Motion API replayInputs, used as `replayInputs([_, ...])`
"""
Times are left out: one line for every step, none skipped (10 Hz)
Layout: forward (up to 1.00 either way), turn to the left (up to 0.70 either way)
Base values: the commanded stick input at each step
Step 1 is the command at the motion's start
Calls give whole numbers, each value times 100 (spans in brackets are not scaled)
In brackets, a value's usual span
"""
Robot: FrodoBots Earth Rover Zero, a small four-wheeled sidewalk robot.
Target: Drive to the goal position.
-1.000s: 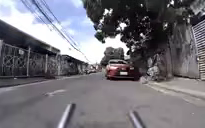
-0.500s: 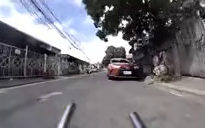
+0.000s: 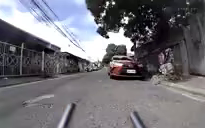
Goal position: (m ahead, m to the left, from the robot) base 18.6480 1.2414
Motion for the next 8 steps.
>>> replayInputs([100,0])
replayInputs([100,0])
replayInputs([100,0])
replayInputs([100,0])
replayInputs([100,0])
replayInputs([100,0])
replayInputs([100,0])
replayInputs([100,0])
